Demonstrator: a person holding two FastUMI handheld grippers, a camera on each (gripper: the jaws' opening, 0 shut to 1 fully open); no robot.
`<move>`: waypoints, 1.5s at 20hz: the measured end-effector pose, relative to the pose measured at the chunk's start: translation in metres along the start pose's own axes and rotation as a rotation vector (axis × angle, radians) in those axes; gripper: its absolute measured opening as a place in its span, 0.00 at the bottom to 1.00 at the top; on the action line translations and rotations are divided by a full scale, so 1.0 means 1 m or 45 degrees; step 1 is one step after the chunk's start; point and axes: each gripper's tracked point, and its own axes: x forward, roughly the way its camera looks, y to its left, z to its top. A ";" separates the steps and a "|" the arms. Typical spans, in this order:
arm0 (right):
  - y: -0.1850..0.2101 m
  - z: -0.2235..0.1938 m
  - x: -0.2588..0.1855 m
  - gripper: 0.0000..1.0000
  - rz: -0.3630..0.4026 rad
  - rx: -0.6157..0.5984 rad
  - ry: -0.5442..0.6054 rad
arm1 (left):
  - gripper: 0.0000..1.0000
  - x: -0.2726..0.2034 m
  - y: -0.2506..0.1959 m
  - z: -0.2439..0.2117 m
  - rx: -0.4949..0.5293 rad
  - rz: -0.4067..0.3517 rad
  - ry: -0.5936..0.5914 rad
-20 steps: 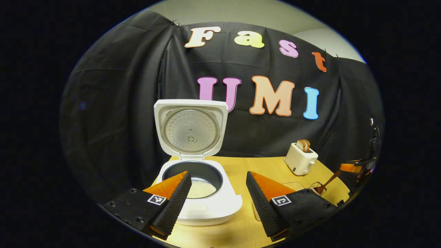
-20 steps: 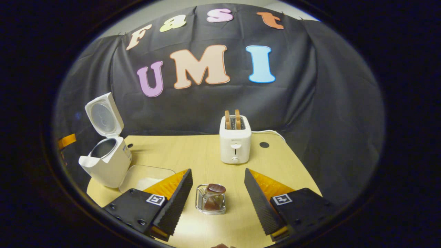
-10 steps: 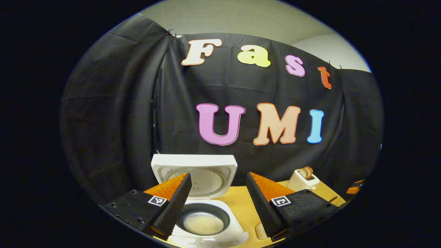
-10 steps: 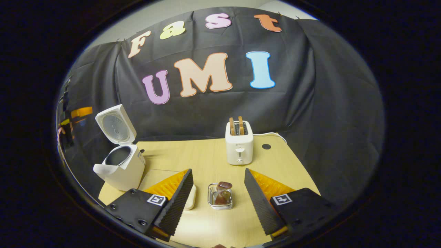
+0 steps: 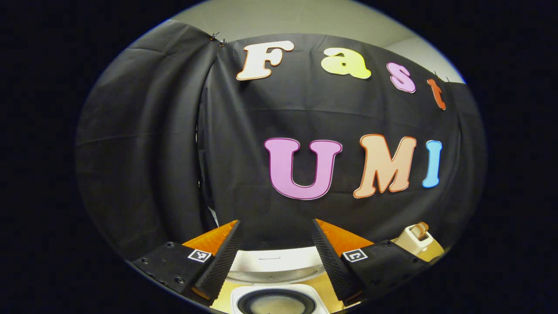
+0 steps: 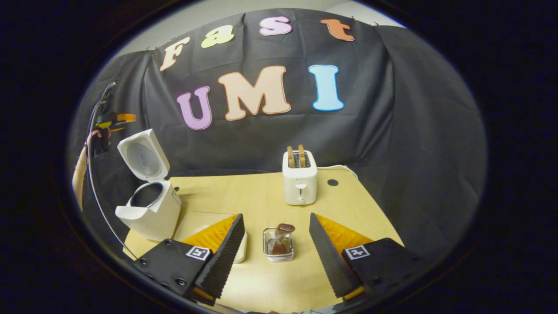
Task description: Close the left gripper, press the button to open the rice cooker; take a wooden spoon from the chopstick holder with the right hand, scoop a spoonful of rice and pour it into the rice cooker, then put the wooden spoon back into the chopstick holder.
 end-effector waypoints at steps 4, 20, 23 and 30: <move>0.008 0.001 0.001 0.94 -0.009 0.010 -0.001 | 0.90 0.035 0.005 -0.025 0.000 0.012 0.071; 0.035 0.001 0.007 0.94 0.053 0.061 -0.032 | 0.92 0.010 0.005 -0.058 0.020 0.020 0.059; 0.042 0.007 0.011 0.98 0.089 0.116 -0.060 | 0.91 -0.014 -0.001 -0.069 0.027 0.020 0.031; 0.045 0.024 0.016 0.94 0.108 0.130 -0.131 | 0.91 -0.085 -0.013 -0.127 0.017 -0.015 0.066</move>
